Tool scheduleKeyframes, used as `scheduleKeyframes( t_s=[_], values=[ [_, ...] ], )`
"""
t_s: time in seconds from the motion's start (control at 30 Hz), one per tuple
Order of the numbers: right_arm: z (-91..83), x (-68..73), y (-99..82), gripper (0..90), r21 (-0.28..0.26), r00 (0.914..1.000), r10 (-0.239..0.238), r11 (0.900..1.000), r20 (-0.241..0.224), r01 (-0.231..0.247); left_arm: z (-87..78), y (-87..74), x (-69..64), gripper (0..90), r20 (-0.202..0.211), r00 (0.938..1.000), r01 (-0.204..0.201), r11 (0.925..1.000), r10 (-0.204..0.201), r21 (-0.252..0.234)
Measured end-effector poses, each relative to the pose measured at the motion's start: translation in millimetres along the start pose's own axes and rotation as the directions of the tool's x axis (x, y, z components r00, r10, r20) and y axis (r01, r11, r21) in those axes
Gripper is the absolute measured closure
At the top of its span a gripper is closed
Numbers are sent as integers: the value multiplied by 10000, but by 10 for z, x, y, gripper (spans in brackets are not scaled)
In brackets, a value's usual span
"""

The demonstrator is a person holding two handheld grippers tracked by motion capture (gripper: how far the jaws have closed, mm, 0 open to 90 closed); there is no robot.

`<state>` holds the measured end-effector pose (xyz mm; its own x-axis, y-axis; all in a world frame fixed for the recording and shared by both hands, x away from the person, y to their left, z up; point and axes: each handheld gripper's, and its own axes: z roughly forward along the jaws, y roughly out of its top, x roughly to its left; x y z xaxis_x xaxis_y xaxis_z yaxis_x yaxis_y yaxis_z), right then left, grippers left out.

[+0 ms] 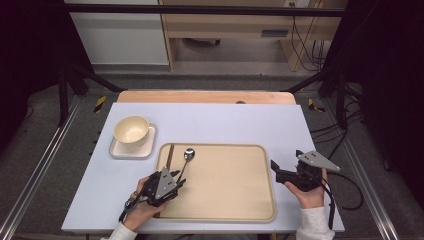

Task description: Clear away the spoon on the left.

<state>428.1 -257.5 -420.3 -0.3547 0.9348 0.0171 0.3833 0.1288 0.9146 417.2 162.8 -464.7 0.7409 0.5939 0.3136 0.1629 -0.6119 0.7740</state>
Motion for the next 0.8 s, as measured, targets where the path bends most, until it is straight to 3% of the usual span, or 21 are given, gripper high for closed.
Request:
scheduleKeyframes(
  t_s=[0.23,0.8],
  values=[
    [-5,-2,2,58,-2,10000,-3,10000,-8,3,17,-25,-19,594,125,9999,41,9998,-44,197],
    [-12,-1,7,57,-15,10000,-3,10000,-20,3,66,-69,-52,359,486,9982,328,9976,-358,606]
  ],
)
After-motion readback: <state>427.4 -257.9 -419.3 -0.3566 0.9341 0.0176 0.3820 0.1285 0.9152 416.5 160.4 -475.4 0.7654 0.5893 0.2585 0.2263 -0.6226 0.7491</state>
